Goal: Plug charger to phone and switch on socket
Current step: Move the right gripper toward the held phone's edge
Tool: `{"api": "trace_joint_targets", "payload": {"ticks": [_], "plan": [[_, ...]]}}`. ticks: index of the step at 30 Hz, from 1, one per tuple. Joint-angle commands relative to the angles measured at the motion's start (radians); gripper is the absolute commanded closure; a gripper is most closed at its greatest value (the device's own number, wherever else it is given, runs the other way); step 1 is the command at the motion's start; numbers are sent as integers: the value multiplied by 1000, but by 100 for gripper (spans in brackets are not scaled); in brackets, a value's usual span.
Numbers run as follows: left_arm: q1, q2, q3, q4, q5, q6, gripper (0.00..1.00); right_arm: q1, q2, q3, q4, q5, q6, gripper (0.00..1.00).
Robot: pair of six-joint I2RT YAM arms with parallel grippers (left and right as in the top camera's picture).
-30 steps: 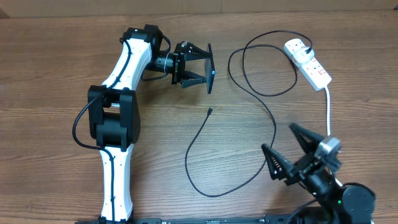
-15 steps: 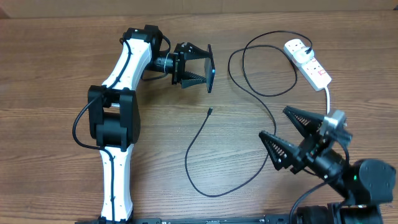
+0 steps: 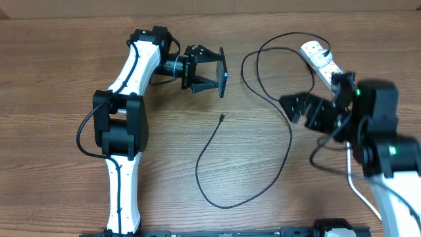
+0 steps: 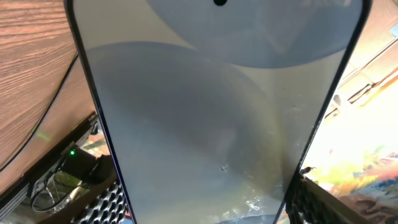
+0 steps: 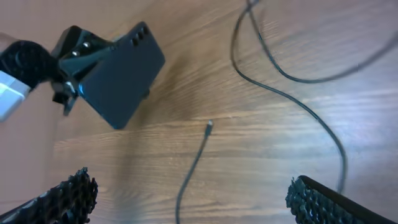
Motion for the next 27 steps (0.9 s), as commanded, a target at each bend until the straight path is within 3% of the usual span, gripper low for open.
{"api": "trace_joint_targets", "payload": {"ticks": [1,4,10,14,17,22,24,27], "plan": [[6,6,29,-2,61,-11,31,43,68,39,76,-249,-121,0],[6,7,29,-3,61,-15,32,111,97,43,69,-108,-52,0],[6,6,29,-3,61,-18,32,363,162,111,-31,431,61,0],[6,6,29,-3,61,-18,32,501,208,164,-28,669,126,0],[4,6,29,-3,61,-18,32,566,240,182,34,711,111,0],[4,7,29,-3,46,-17,33,605,276,182,220,624,48,0],[3,7,29,-3,26,-17,33,605,287,182,272,625,48,11],[-1,7,29,-3,-1,-18,33,606,308,182,298,625,72,14]]}}
